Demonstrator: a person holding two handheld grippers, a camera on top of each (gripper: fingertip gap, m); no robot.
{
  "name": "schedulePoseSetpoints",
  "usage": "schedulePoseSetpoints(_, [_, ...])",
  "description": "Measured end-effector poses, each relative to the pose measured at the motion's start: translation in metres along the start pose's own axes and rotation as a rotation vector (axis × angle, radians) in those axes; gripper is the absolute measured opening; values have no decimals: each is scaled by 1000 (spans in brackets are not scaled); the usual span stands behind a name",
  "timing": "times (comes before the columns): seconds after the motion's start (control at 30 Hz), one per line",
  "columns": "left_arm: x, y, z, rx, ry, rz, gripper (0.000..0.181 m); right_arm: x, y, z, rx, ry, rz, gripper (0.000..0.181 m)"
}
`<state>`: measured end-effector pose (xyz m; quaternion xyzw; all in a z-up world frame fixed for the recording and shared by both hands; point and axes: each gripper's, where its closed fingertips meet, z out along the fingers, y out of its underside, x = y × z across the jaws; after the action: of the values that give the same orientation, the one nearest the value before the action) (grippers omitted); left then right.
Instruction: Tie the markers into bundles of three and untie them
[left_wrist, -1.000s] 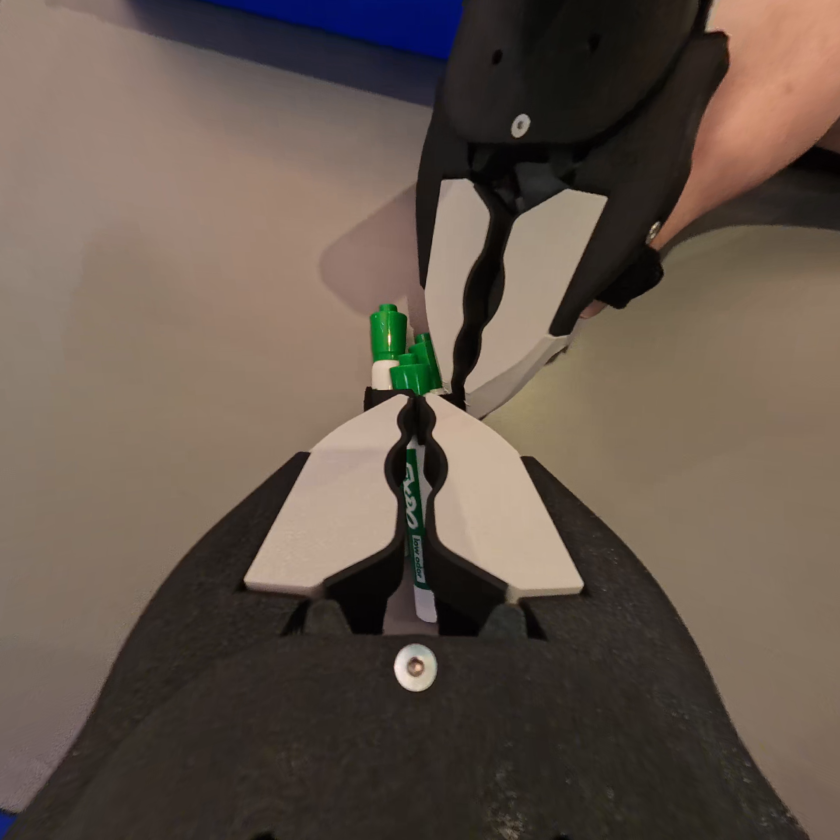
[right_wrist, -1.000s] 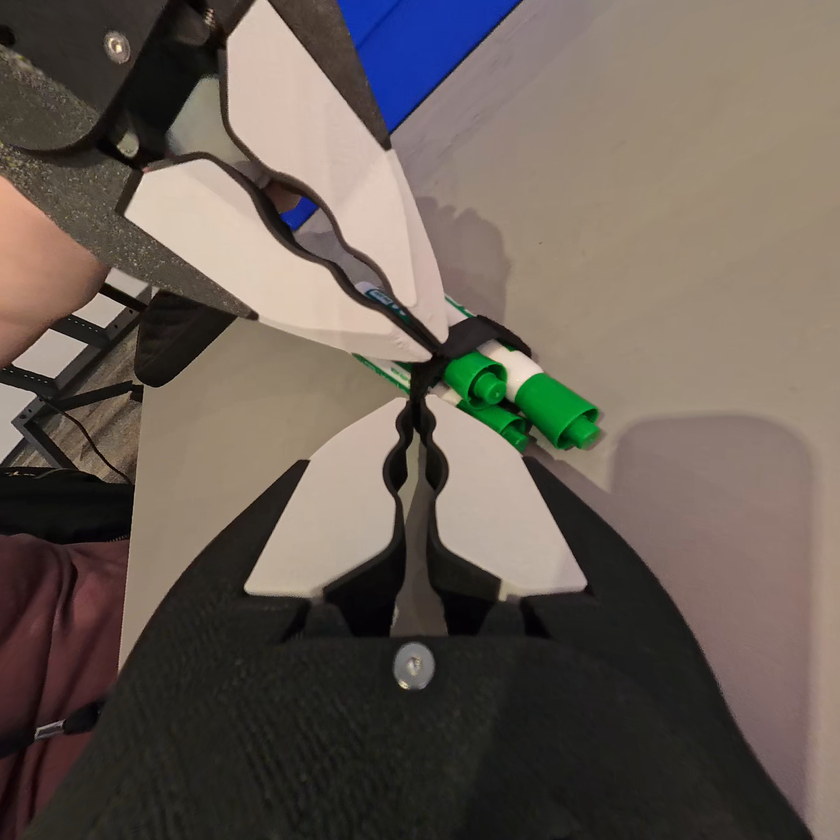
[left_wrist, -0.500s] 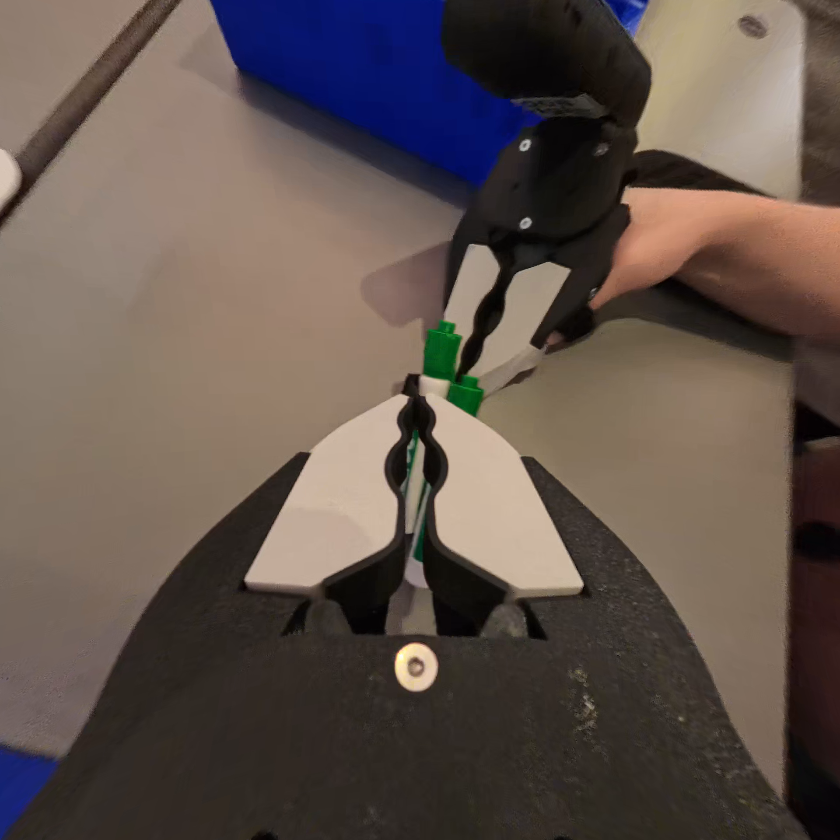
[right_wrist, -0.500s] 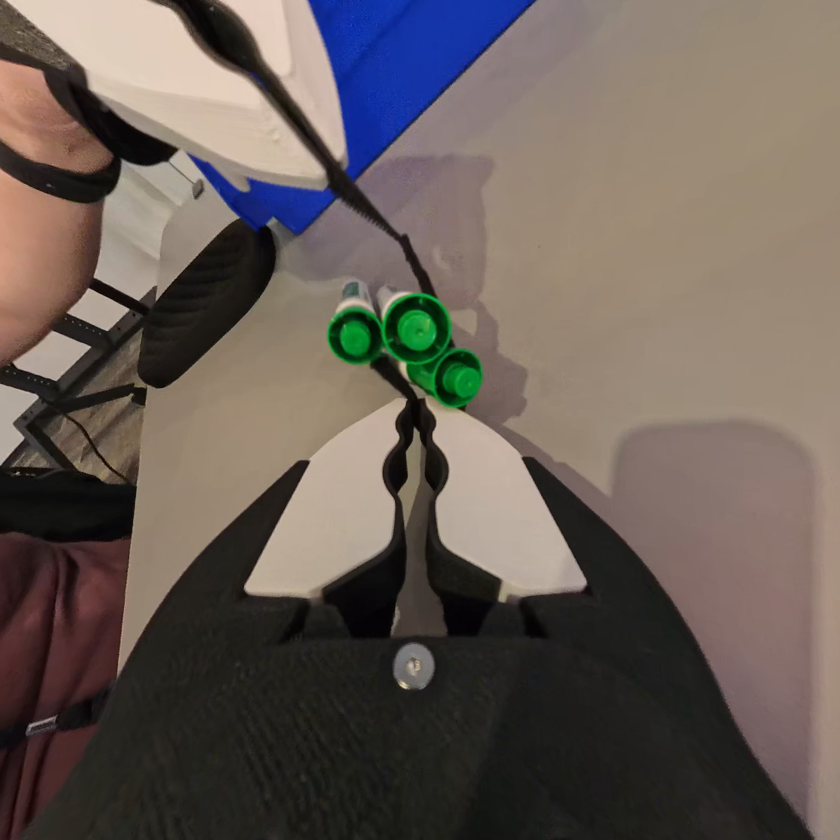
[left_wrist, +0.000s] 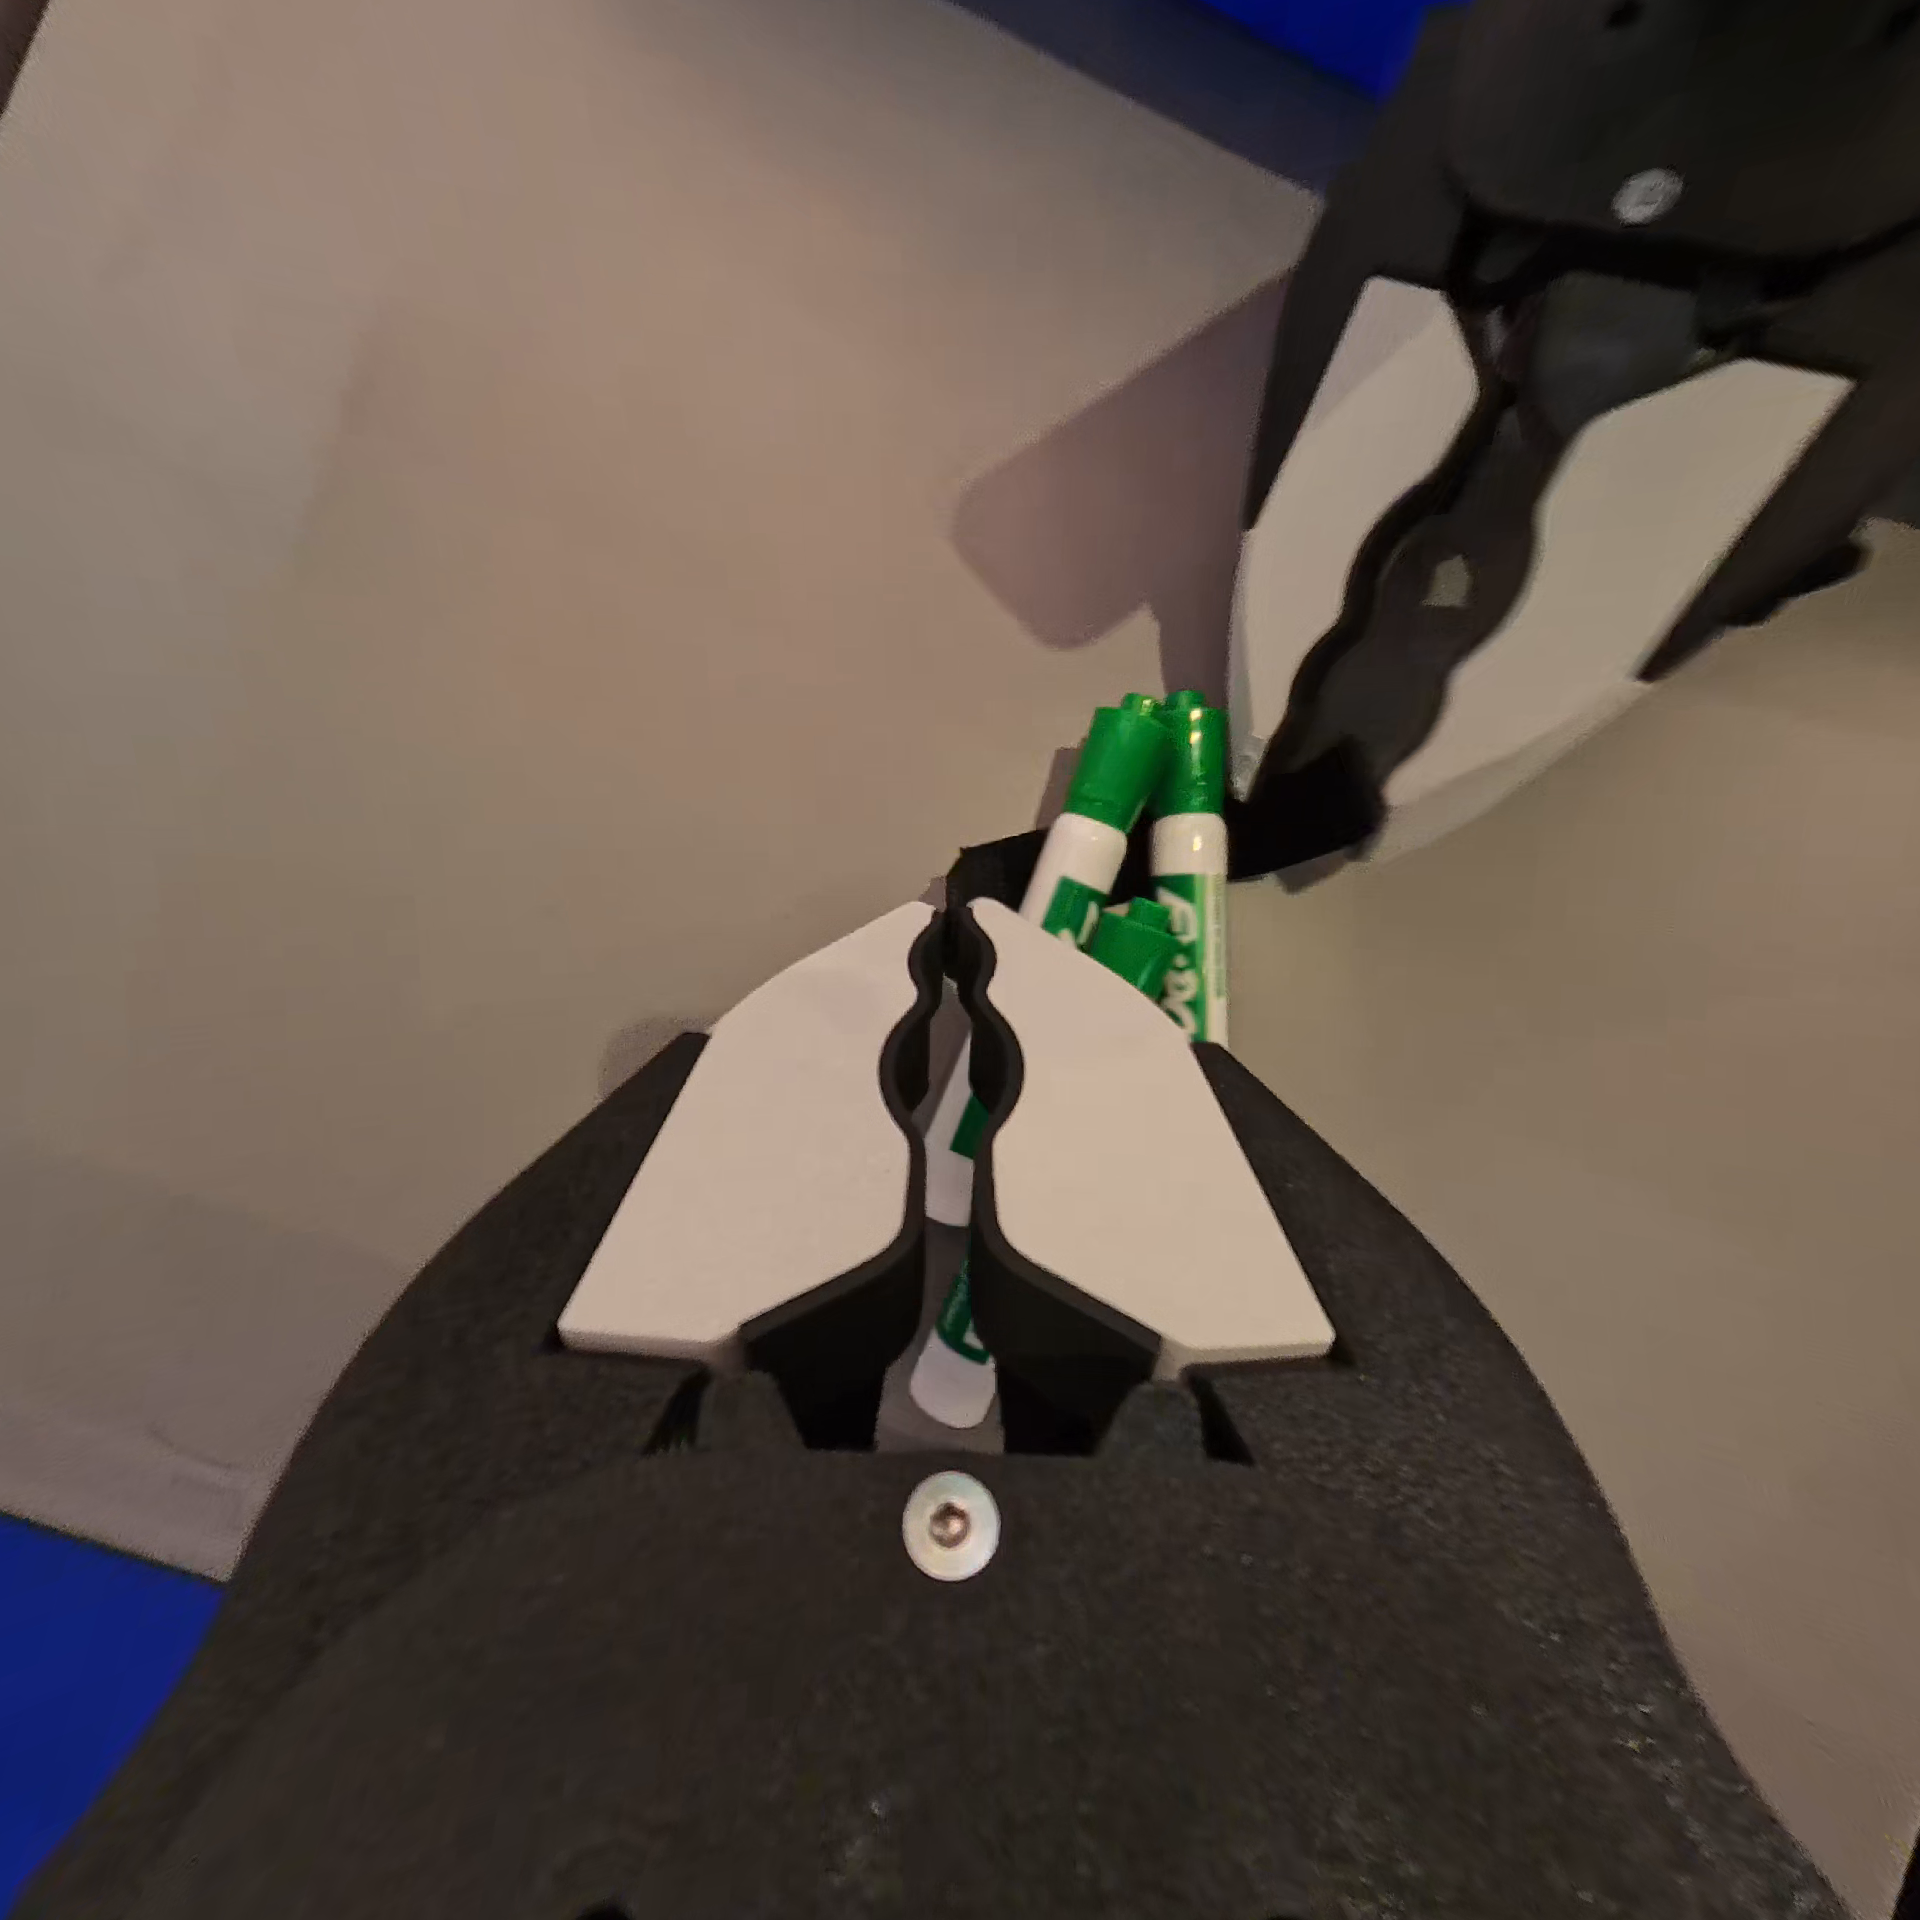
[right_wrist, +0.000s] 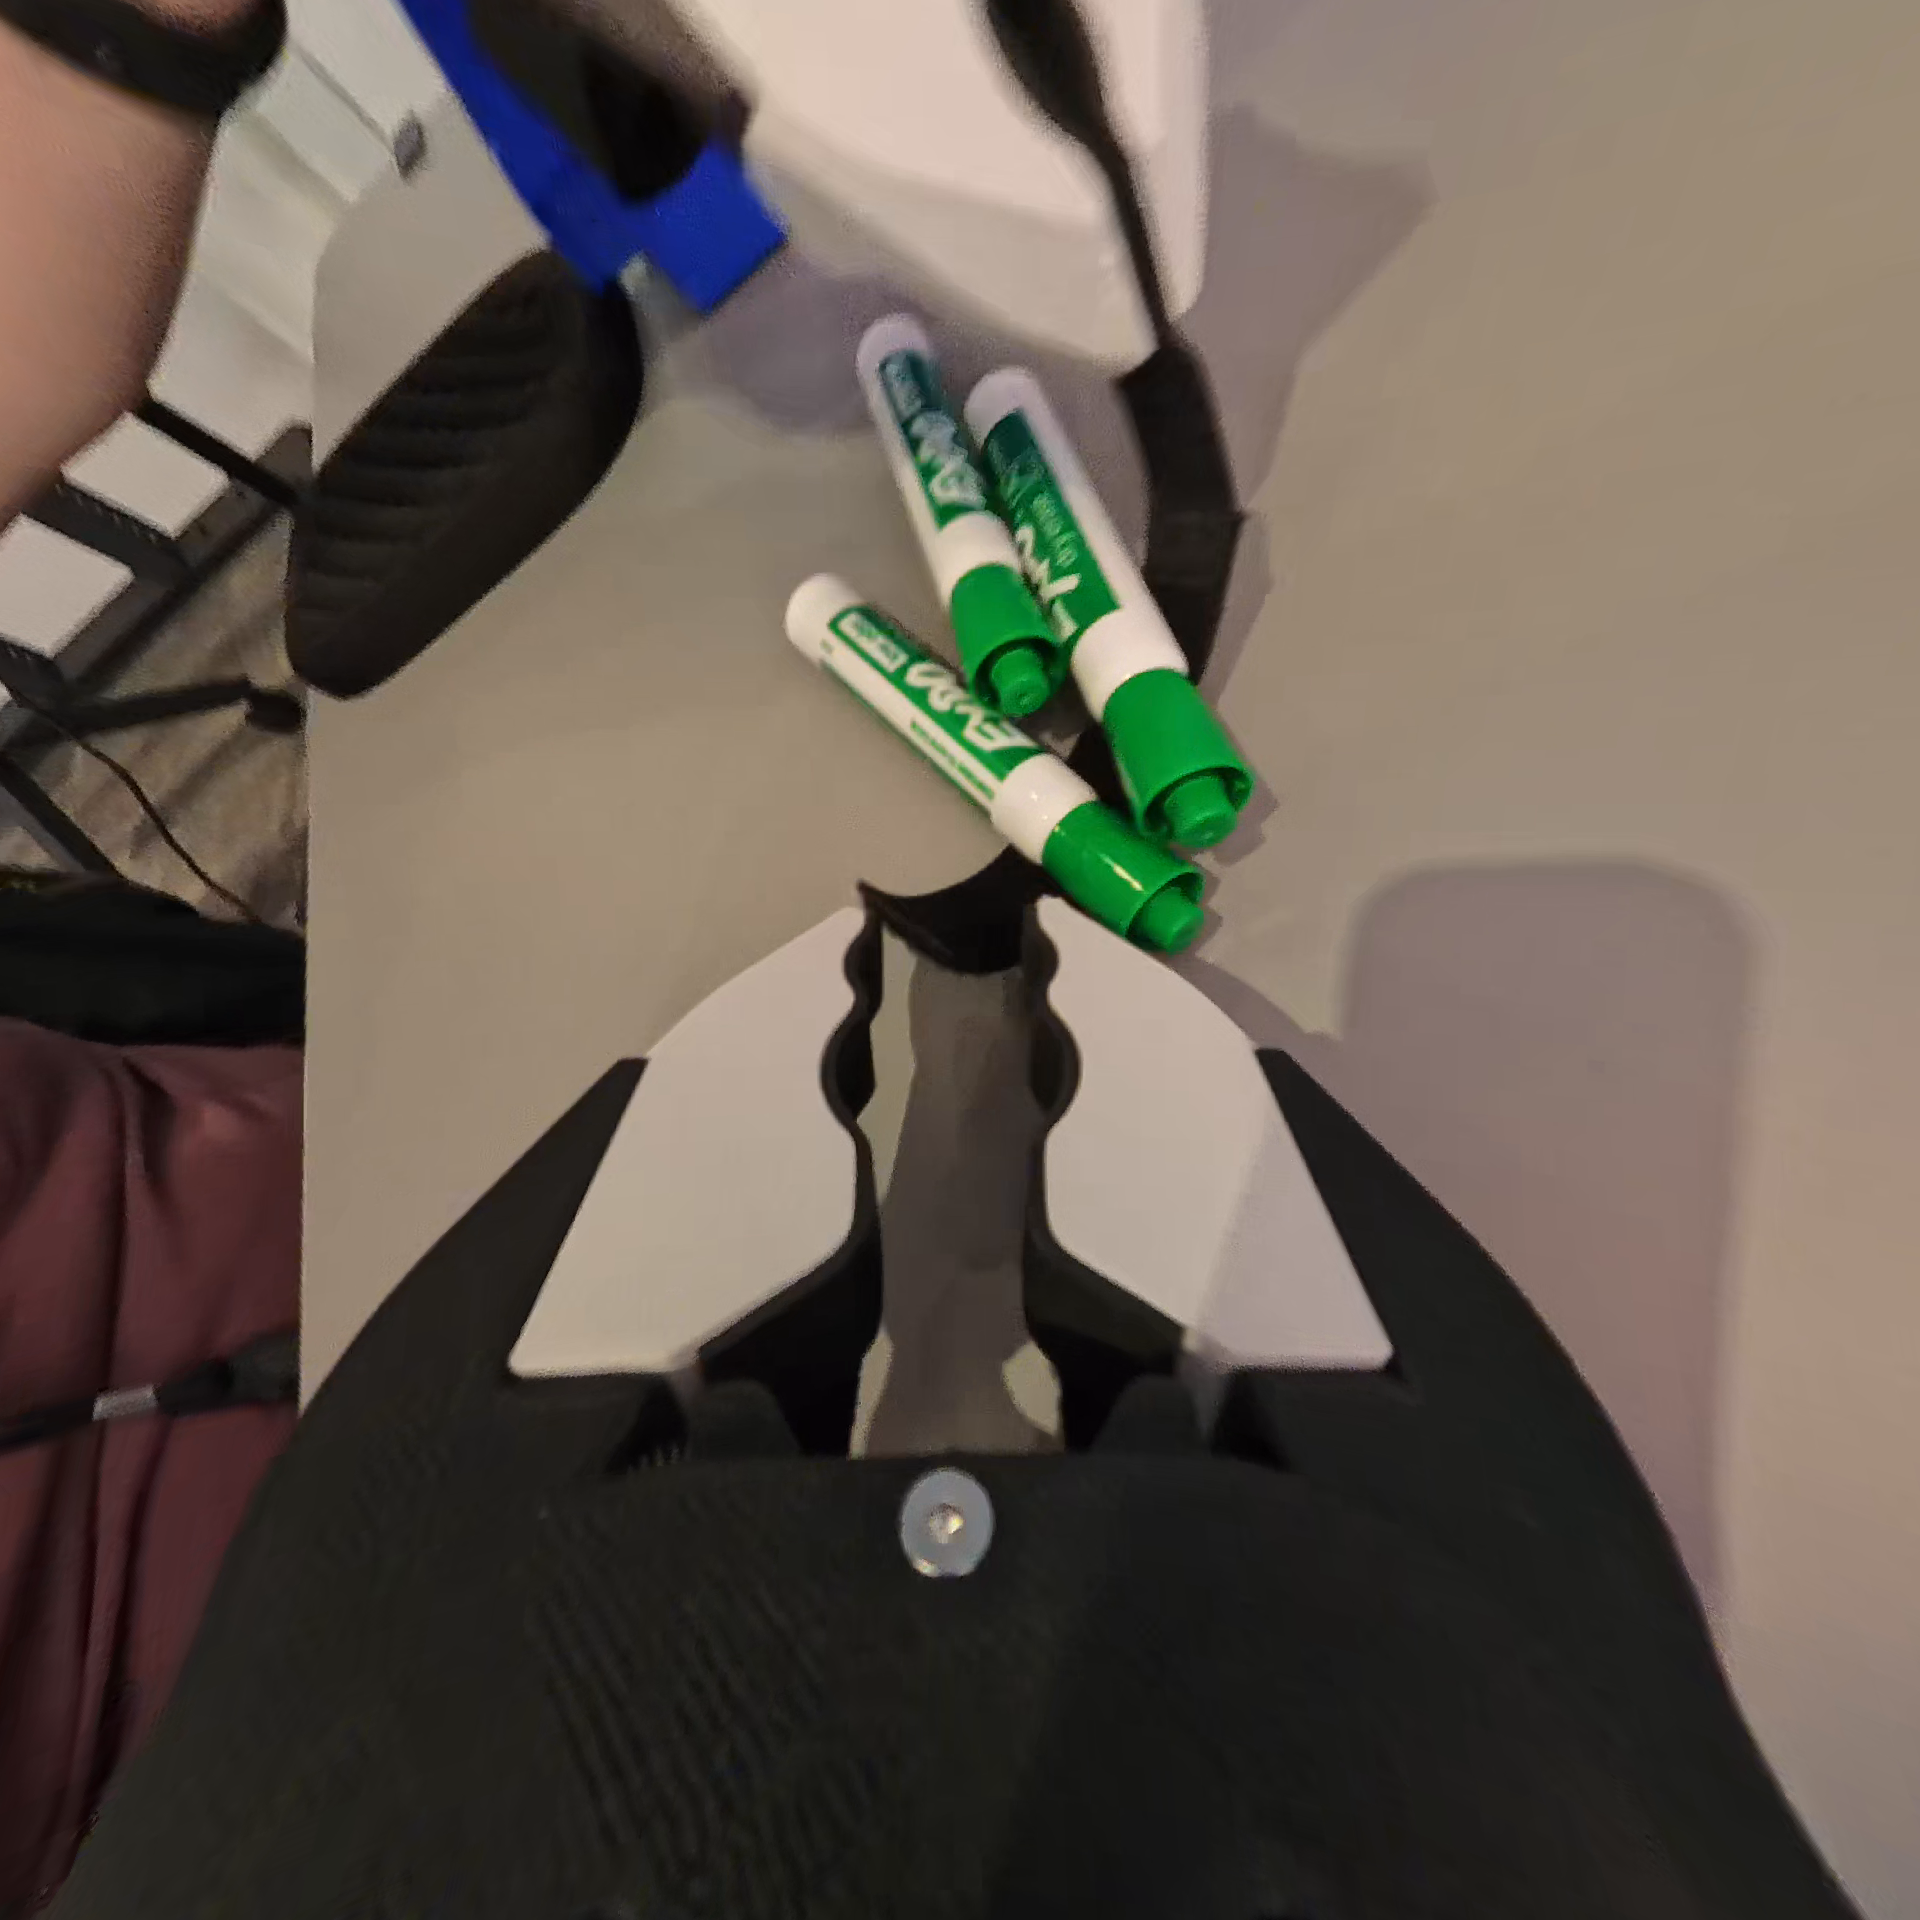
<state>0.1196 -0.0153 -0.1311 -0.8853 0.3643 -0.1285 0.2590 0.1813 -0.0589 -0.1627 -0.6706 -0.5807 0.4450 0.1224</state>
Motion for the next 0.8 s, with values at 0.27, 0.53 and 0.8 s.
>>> schedulePoseSetpoints(0.27, [-11,2,19,-93,115,-130,1,-27,17,-18,-113,-38,-120,38])
schedulePoseSetpoints(0.53, [-36,-5,-6,-6,46,-200,56,-24,-38,-25,200,62,-261,35])
schedulePoseSetpoints(0.8, [-22,0,-74,166,-54,-239,57,-4,-23,17,-24,124,-439,21])
